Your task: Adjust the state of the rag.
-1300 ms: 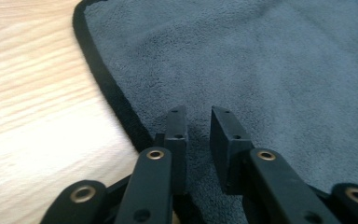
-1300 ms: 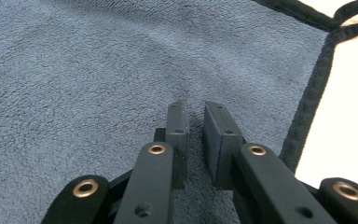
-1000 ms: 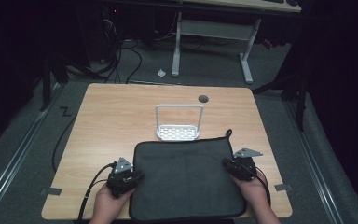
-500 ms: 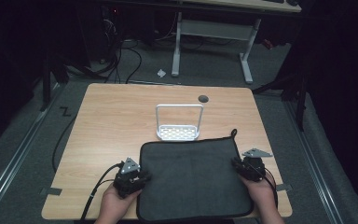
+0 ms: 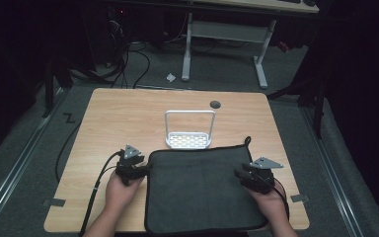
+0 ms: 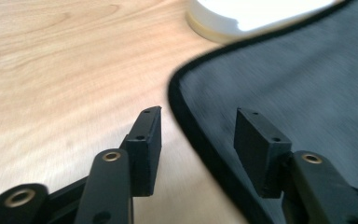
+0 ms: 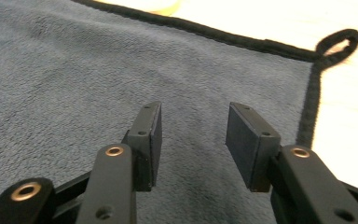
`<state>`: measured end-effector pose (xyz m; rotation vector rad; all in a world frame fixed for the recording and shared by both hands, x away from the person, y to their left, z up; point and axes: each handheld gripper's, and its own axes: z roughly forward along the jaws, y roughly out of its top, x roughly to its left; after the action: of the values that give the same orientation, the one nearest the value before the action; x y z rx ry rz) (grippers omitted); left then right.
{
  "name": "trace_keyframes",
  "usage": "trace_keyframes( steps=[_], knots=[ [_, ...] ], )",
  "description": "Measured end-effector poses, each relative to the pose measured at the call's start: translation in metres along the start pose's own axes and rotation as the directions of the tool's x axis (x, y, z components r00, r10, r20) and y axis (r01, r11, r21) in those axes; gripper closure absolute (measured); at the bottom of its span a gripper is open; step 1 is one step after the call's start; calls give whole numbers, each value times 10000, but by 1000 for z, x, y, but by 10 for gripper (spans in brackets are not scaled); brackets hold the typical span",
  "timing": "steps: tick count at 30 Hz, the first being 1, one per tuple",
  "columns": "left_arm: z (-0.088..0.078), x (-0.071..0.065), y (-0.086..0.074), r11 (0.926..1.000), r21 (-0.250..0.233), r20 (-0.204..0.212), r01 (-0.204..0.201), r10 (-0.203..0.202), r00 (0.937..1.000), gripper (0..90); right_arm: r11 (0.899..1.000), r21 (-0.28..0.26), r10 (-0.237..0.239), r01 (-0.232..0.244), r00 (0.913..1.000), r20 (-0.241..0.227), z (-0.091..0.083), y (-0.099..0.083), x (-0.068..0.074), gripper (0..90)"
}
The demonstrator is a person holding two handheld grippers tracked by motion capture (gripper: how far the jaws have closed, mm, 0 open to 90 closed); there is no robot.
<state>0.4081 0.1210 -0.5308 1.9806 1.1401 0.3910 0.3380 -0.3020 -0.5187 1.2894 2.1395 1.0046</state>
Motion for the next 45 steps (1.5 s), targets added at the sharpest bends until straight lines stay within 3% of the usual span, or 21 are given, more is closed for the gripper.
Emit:
trace_keyframes(
  steps=[3,8,9,13,15,18,19,20,21,23,27,28,32,33,34,35,37,40,42,43,45],
  knots=[
    [10,0,6,9998,179,-136,-99,101,9999,520,10000,-8,-39,39,9999,-110,1,0,1,544],
    [22,-9,11,9965,187,-453,-817,825,9956,514,9999,56,-161,163,9994,-293,3,0,2,529],
    [22,-11,11,9958,182,-401,-893,900,9951,603,9998,58,-167,169,9993,-339,4,1,3,528],
    [22,-19,9,9931,112,-439,-1169,1173,9921,740,9997,48,-239,241,9988,-431,4,2,5,523],
    [22,-20,9,9939,93,-423,-1100,1103,9930,782,9997,-1,-227,228,9979,-614,3,3,8,516],
    [22,-15,8,9975,-25,59,-703,703,9975,793,9995,-206,-273,256,9958,-877,0,7,19,505],
    [21,-6,8,10000,-48,712,-82,86,9974,794,9980,-381,-547,509,9930,-1048,-2,11,30,498],
    [21,-6,8,10000,-48,712,-82,86,9974,796,9980,-381,-547,509,9930,-1048,-2,11,30,498],
    [21,-1,8,9995,-11,1038,315,-312,9941,798,9958,-420,-863,818,9889,-1206,0,16,46,499],
    [21,5,7,9969,25,1393,786,-781,9872,799,9939,-436,-1059,1013,9867,-1230,1,17,55,505],
    [21,4,7,9969,17,1329,786,-781,9880,800,9848,-316,-1734,1705,9690,-1759,12,25,100,527],
    [21,4,7,9967,12,1301,808,-803,9882,800,9848,-316,-1734,1705,9690,-1759,12,25,100,527],
    [20,4,7,9970,-19,1149,772,-765,9904,798,9751,103,-2141,2216,9522,-2180,26,29,133,535],
    [20,4,7,9970,-23,1125,769,-761,9907,798,9719,269,-2227,2340,9499,-2193,30,30,140,515],
    [20,4,7,9967,-28,1103,813,-805,9906,797,9615,348,-2575,2727,9376,-2337,38,32,155,502],
    [20,4,7,9965,-23,1099,833,-826,9905,797,9565,292,-2762,2902,9334,-2293,41,33,163,487],
    [20,5,7,9965,-17,1096,837,-830,9905,797,9560,256,-2791,2924,9324,-2295,42,34,171,480],
    [20,5,7,9959,-35,1124,899,-890,9897,796,9549,55,-2836,2969,9174,-2793,49,42,198,448],
    [20,5,7,9956,-22,1158,940,-931,9889,795,9568,66,-2758,2907,9144,-2963,51,43,204,445],
    [20,5,7,9955,-18,1164,948,-940,9887,794,9579,111,-2673,2869,9055,-3295,56,44,217,429],
    [20,5,7,9959,-36,1140,906,-896,9894,793,9501,86,-2904,3118,8945,-3399,60,43,229,424]
  ],
)
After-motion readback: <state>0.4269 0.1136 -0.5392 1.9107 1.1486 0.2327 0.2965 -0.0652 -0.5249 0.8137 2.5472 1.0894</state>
